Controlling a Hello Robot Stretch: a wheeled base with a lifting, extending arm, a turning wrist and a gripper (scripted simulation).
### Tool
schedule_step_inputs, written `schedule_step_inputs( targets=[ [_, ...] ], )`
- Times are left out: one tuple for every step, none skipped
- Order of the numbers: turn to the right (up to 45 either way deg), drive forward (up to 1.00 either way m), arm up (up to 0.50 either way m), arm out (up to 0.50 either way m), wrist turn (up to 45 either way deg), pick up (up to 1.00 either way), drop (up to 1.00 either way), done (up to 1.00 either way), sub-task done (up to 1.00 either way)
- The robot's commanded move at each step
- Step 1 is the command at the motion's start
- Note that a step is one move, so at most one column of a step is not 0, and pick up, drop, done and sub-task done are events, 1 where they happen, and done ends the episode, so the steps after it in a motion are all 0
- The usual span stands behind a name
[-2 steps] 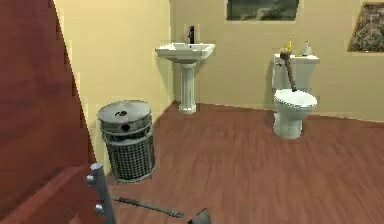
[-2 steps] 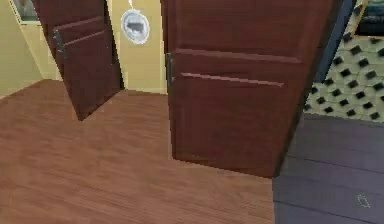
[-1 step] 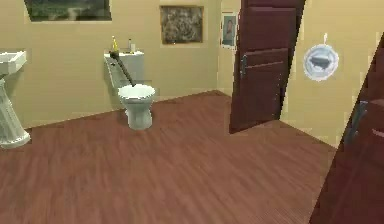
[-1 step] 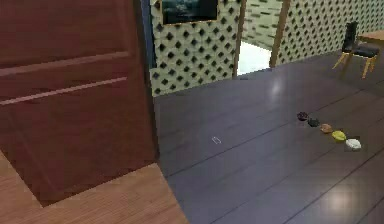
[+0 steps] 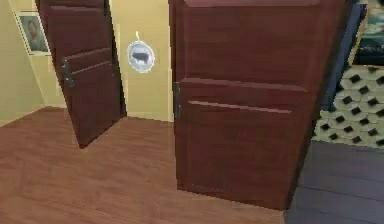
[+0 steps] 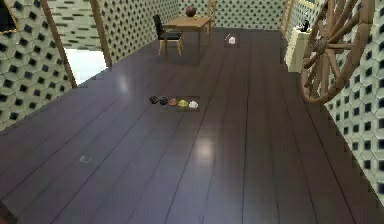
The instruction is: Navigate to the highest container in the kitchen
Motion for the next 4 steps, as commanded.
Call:
schedule_step_inputs(
  targets=[
    [30.0,0.0,0.0,0.0,0.0,0.0,0.0,0.0,0.0],
    [0.0,0.15,0.0,0.0,0.0,0.0,0.0,0.0,0.0],
    [-45.0,0.0,0.0,0.0,0.0,0.0,0.0,0.0,0.0],
    [-33.0,0.0,0.0,0.0,0.0,0.0,0.0,0.0,0.0]
  ],
)
